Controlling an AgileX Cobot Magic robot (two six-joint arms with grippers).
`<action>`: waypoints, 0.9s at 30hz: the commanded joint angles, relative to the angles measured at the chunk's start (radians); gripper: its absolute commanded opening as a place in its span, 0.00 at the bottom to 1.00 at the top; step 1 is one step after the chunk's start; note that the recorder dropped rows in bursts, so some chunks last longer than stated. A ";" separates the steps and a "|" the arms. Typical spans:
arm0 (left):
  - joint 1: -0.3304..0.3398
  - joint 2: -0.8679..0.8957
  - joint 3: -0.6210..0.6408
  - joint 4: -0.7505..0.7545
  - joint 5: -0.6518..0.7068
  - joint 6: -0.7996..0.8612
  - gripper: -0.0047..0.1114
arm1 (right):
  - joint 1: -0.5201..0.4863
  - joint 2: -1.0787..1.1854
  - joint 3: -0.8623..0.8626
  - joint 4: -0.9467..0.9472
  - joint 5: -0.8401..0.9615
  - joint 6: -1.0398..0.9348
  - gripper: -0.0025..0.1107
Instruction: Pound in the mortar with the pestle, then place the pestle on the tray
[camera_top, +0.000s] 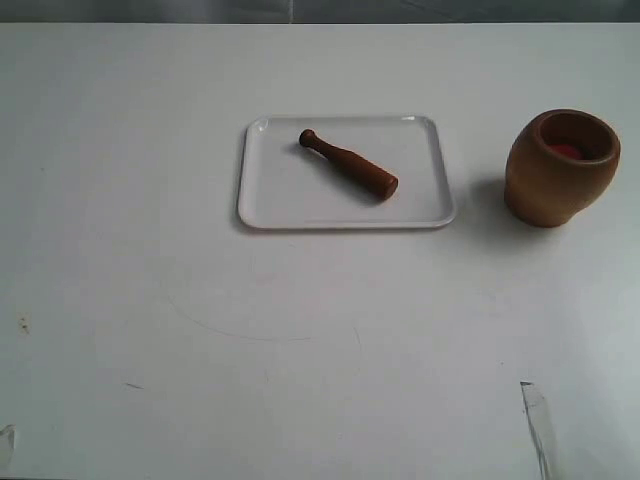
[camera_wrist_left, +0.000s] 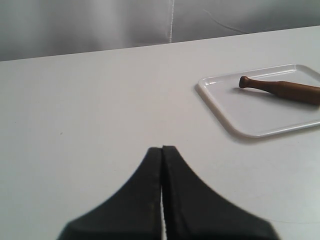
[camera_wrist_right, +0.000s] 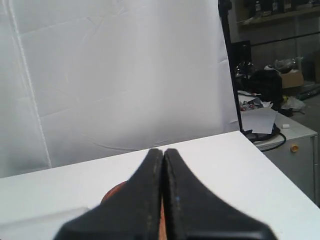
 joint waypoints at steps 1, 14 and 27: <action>-0.008 -0.001 0.001 -0.007 -0.003 -0.008 0.04 | -0.006 -0.003 0.008 0.167 -0.025 -0.253 0.02; -0.008 -0.001 0.001 -0.007 -0.003 -0.008 0.04 | -0.006 -0.003 0.008 0.308 0.048 -0.569 0.02; -0.008 -0.001 0.001 -0.007 -0.003 -0.008 0.04 | -0.006 -0.003 0.008 0.269 0.075 -0.458 0.02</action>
